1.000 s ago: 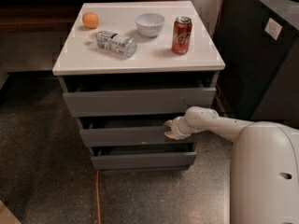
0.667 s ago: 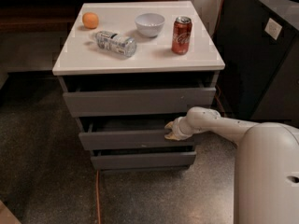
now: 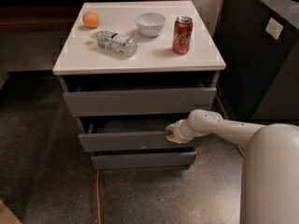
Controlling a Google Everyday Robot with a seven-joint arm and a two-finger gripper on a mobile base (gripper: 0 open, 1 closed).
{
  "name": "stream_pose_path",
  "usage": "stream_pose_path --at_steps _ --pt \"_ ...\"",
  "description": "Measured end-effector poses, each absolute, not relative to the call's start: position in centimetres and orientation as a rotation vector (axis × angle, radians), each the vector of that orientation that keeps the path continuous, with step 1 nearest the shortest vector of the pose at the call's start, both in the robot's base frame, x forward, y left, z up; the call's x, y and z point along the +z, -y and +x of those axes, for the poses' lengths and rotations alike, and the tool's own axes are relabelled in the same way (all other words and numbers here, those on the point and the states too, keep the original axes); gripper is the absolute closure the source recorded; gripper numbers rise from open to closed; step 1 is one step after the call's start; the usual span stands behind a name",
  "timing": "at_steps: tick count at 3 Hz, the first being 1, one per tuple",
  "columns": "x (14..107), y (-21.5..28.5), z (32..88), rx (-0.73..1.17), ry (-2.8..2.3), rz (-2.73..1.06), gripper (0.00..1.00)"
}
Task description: Place coke can into middle drawer
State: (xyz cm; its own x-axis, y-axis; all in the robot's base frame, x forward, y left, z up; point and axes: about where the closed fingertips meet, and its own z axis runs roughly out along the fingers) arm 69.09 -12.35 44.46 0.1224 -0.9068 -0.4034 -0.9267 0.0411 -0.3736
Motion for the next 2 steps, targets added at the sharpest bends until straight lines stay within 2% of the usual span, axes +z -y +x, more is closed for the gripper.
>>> stream_pose_path --at_steps 2 --pt "45.3 12.0 66.5 0.081 -1.762 -1.844 1.0"
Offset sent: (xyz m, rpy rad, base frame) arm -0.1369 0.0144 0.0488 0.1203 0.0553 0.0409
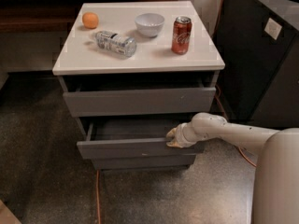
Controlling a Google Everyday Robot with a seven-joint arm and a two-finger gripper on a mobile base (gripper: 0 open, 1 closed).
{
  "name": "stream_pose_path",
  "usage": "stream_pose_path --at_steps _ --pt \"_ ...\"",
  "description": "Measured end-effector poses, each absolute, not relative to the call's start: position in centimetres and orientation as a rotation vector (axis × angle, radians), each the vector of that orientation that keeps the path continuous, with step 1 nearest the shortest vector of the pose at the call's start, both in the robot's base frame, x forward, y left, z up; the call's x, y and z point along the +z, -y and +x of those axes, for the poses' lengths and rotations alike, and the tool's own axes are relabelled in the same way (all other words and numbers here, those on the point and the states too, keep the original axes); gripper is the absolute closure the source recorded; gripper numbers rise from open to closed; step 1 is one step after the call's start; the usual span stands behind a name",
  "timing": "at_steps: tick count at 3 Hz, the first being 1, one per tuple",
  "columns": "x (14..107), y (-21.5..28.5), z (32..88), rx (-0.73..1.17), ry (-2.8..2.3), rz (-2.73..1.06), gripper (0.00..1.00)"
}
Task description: Place coke can into middle drawer
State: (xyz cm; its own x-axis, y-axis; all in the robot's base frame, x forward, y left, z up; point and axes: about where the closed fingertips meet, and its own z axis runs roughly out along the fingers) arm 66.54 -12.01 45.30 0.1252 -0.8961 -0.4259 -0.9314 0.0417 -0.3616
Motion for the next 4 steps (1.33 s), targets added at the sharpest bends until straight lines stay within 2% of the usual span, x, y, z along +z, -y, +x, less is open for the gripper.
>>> stream_pose_path --at_steps 1,3,4 --pt "46.2 11.5 63.2 0.125 -1.753 -1.841 1.0" --pt "46.7 11.5 63.2 0.125 -1.753 -1.841 1.0" --pt "48.7 10.6 60.3 0.161 -1.723 -1.819 1.0"
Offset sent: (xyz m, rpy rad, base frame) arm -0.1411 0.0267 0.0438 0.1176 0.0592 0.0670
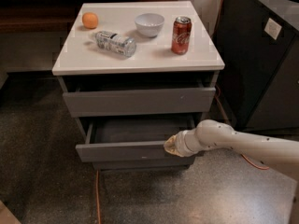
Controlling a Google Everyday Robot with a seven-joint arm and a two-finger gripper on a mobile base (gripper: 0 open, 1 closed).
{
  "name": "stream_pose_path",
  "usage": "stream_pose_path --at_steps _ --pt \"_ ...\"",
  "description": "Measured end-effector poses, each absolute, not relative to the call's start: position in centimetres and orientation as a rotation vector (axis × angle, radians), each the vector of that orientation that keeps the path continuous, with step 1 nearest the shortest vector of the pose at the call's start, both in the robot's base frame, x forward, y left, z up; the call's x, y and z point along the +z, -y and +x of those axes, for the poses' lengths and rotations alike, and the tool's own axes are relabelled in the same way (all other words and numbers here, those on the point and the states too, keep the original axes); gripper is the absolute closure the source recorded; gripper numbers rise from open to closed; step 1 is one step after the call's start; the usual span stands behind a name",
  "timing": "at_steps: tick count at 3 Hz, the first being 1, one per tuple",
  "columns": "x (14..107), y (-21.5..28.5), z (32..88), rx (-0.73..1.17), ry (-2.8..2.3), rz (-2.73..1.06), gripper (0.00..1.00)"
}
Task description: Place coke can into middle drawer
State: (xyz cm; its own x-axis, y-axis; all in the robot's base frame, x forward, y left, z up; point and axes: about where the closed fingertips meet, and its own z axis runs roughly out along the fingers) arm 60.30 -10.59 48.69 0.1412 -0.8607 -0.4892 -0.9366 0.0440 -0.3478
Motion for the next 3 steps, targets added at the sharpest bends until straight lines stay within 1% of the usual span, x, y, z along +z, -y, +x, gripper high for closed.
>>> stream_pose_path --at_steps 1,2,3 --pt "52.3 9.9 59.4 0.162 -1.683 -1.785 1.0" --pt "53.7 9.8 60.3 0.151 -1.67 -1.771 1.0" --pt "52.6 9.9 62.5 0.144 -1.692 -1.773 1.0"
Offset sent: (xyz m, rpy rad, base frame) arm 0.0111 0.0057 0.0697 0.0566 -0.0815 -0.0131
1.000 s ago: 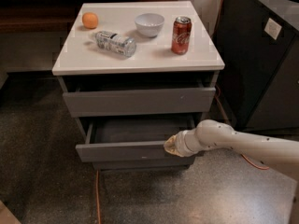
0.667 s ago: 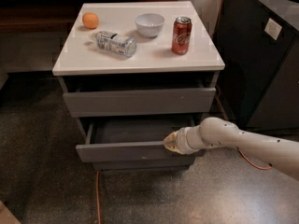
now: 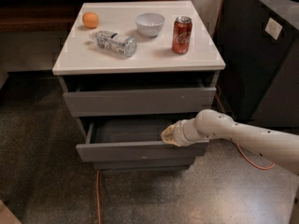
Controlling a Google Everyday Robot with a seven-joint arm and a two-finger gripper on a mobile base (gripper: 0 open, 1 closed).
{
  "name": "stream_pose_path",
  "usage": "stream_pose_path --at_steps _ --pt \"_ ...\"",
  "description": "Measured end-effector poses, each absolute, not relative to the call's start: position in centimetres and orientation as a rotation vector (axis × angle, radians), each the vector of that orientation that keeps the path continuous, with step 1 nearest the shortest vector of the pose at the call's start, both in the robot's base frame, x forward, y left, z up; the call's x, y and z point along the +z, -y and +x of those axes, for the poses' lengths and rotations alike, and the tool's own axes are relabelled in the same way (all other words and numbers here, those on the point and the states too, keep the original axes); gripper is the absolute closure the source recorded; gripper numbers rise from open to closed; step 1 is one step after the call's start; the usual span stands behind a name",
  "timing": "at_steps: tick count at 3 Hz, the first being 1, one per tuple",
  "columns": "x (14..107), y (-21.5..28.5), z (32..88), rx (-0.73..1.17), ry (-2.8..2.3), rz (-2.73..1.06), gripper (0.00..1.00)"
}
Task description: Place coke can into middle drawer
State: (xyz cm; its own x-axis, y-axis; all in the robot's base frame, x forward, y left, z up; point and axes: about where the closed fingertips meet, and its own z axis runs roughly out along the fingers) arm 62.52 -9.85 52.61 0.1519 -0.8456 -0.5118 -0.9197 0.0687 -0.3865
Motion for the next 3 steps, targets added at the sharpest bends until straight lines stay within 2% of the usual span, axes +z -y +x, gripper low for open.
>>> stream_pose_path --at_steps 1,3 --pt "50.0 9.9 66.2 0.108 -1.73 -1.789 1.0" --pt "46.3 9.8 69.4 0.046 -1.774 -1.832 1.0"
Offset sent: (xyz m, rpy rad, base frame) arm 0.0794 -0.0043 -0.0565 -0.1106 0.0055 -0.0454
